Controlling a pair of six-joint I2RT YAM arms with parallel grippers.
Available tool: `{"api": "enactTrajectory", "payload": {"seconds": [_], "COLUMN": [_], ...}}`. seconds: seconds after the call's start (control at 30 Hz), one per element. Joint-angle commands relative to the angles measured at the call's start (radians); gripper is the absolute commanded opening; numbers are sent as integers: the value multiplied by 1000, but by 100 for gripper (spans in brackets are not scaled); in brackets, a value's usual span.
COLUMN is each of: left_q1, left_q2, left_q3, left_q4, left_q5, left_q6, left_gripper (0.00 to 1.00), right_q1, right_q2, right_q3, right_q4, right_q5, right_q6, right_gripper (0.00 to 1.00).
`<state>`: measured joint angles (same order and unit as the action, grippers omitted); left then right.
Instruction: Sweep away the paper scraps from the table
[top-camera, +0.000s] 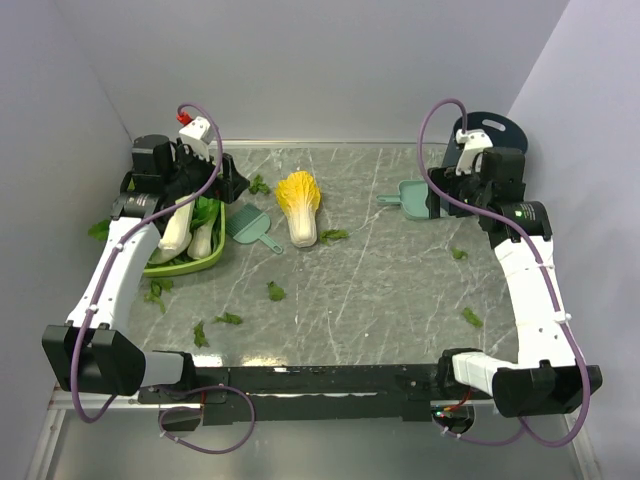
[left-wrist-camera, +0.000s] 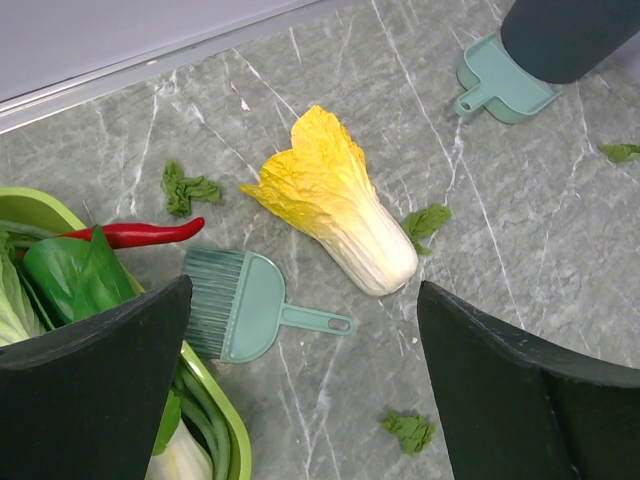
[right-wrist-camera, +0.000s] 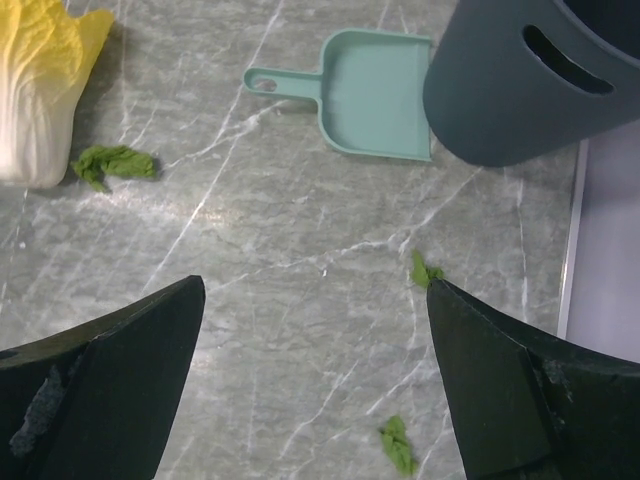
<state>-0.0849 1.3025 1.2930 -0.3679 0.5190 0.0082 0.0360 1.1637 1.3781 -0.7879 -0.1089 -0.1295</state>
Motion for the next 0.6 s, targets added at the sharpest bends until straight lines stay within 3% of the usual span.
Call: {"api": "enactTrajectory", "payload": {"seconds": [0.0, 0.07, 0.2, 0.43, 0.57], "left_q1": [-4, -4, -4, -6, -6], "left_q2": [-14, -14, -11, -9, 27], "left_q3": [-12, -11, -14, 2, 61], "left_q4": [53, 52, 41, -28, -170], "left_q5": [16, 21, 36, 73, 111], "left_q6": [-39, -42, -33, 57, 131], "left_gripper": [99, 98, 97, 96, 95], "right_q1": [2, 4, 19, 73, 91], "right_q2": [-12, -24, -67, 30, 152], "right_q3": [4, -16, -79, -59, -14], "right_q4": [-25, -50, -31, -66, -47], "right_q5": [-115, -221, -278, -255, -250], "right_q6": [-145, -264, -369, -415, -391], "right_gripper": [100, 100, 100, 95, 87]}}
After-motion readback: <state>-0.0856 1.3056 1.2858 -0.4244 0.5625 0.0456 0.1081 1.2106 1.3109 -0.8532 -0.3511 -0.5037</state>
